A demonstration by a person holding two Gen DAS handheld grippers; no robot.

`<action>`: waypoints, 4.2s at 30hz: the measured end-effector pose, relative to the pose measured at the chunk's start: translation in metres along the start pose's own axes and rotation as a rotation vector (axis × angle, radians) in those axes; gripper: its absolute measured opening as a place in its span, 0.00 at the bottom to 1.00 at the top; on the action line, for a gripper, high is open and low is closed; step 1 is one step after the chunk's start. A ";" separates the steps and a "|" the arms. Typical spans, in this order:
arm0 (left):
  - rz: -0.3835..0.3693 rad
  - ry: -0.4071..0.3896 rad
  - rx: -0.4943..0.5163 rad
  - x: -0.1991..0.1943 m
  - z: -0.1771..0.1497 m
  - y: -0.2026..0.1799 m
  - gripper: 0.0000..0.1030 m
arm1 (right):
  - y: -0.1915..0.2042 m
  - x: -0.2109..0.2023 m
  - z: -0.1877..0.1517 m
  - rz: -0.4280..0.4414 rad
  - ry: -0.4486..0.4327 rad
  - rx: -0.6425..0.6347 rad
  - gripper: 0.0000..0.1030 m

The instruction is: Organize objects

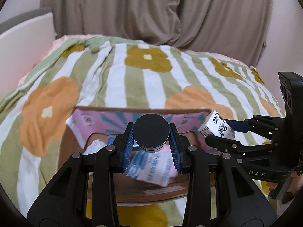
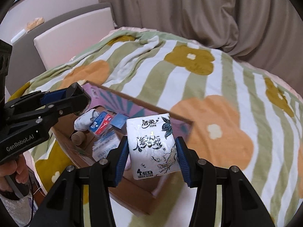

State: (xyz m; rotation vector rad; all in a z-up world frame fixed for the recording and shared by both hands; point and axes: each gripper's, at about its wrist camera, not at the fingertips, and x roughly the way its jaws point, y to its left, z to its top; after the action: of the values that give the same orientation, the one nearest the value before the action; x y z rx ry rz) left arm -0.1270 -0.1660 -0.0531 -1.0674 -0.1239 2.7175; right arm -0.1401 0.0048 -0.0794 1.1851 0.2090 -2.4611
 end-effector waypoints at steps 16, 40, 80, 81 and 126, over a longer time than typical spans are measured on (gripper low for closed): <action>0.011 0.105 -0.041 0.060 -0.036 0.052 0.32 | 0.013 0.067 0.014 0.039 0.080 0.067 0.44; 0.081 0.110 0.064 0.049 -0.049 0.017 1.00 | -0.015 0.062 0.015 0.036 0.079 0.238 1.00; 0.031 -0.070 0.040 -0.033 -0.047 -0.099 1.00 | -0.070 -0.122 -0.077 -0.311 -0.191 0.256 1.00; 0.026 -0.075 0.034 -0.034 -0.051 -0.100 1.00 | -0.070 -0.122 -0.081 -0.310 -0.193 0.260 1.00; 0.048 -0.065 0.054 -0.028 -0.055 -0.100 1.00 | -0.070 -0.114 -0.090 -0.313 -0.188 0.277 1.00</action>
State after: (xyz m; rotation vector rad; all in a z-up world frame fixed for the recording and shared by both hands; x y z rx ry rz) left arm -0.0523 -0.0758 -0.0588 -0.9794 -0.0359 2.7822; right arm -0.0402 0.1284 -0.0501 1.0841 -0.0031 -2.9343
